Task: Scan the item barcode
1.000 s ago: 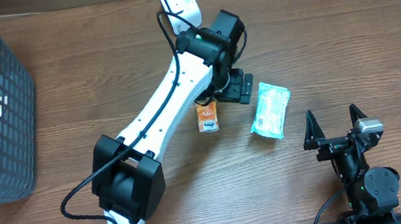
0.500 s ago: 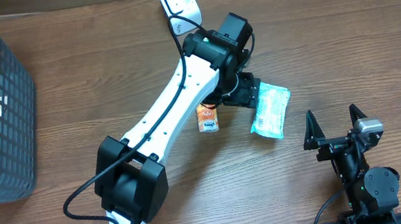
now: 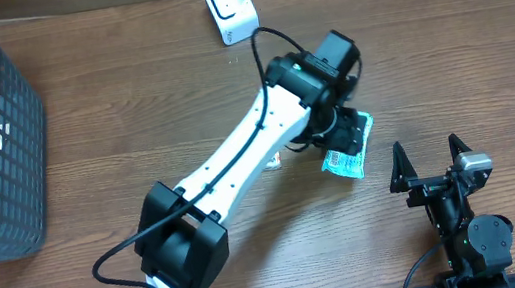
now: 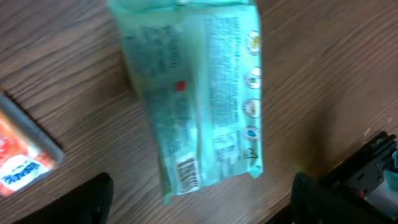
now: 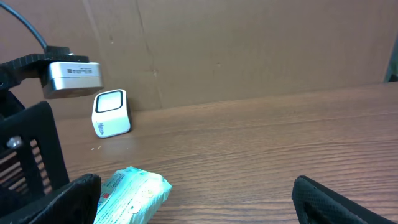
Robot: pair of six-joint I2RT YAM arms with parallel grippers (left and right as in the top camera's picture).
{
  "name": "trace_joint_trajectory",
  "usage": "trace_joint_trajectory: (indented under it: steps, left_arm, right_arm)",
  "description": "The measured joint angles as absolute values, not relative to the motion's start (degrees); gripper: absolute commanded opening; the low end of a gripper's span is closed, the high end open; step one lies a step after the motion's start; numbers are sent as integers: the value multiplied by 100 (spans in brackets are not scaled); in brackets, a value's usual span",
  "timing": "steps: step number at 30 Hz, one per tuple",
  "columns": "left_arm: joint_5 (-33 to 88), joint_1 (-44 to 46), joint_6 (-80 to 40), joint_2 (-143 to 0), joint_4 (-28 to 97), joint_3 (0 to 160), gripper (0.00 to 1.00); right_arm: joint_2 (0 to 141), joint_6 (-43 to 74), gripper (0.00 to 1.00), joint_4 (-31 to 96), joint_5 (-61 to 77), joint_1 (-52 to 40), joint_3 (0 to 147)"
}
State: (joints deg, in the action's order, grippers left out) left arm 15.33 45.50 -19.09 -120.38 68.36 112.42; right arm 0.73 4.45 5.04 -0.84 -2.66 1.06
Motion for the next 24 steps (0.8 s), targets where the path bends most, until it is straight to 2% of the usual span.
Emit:
trace_joint_trajectory:
  steps: [6, 11, 24]
  left_arm:
    - [1026, 4807, -2088, -12038, 6794, 11233, 82]
    - [770, 4858, -2239, -12038, 6670, 11155, 78]
    - [657, 4851, -2604, -12040, 6248, 10519, 71]
  right_arm:
    - [73, 445, 100, 508, -84, -268, 106]
    - [73, 447, 100, 506, -86, -266, 106]
    - [73, 447, 100, 504, -84, -268, 106]
